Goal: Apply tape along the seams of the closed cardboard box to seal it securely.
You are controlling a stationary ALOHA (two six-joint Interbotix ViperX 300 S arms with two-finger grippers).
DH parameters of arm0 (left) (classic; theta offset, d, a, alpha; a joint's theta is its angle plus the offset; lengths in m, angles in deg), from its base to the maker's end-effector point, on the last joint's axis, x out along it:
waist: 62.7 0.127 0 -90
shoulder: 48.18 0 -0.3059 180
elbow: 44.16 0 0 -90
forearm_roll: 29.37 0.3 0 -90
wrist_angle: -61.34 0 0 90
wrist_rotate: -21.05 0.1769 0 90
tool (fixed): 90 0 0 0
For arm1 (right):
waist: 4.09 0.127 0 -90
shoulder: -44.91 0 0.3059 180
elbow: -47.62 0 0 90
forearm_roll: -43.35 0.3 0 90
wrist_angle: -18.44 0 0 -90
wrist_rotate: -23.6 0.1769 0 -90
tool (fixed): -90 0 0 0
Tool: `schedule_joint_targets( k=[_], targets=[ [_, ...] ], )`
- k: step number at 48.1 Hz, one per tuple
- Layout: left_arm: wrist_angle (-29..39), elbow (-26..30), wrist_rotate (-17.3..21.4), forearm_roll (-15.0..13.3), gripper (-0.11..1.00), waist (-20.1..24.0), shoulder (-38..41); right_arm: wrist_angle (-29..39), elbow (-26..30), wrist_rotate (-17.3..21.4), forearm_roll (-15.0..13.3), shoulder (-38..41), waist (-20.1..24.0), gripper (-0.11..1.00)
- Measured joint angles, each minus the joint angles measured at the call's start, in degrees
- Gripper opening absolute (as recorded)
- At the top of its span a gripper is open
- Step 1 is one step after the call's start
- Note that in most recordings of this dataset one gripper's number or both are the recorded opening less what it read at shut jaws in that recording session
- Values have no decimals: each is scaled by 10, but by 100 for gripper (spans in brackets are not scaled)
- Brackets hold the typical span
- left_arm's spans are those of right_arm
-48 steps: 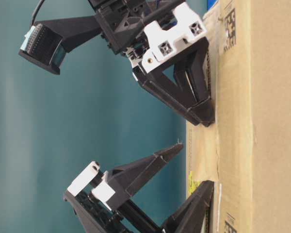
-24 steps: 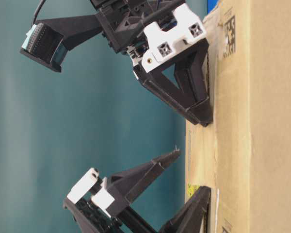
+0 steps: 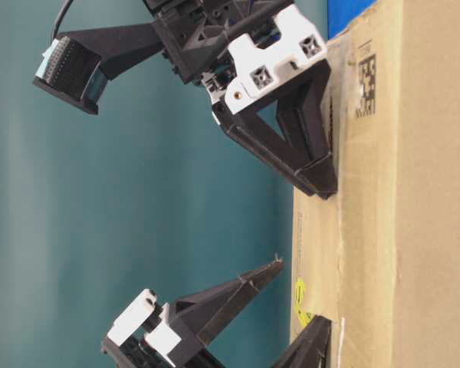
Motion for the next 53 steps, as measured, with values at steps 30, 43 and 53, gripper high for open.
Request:
schedule_joint_targets(
  k=[30,43,53],
  targets=[
    [-12,-30,-7,1,62,19,-41,7,0,2,1,1,0,55],
    [-13,-38,-6,1,62,20,-55,7,0,-4,0,-9,-1,55],
    [-31,-38,-7,1,62,20,-59,8,-2,-5,-4,-45,-1,55]
  ],
)
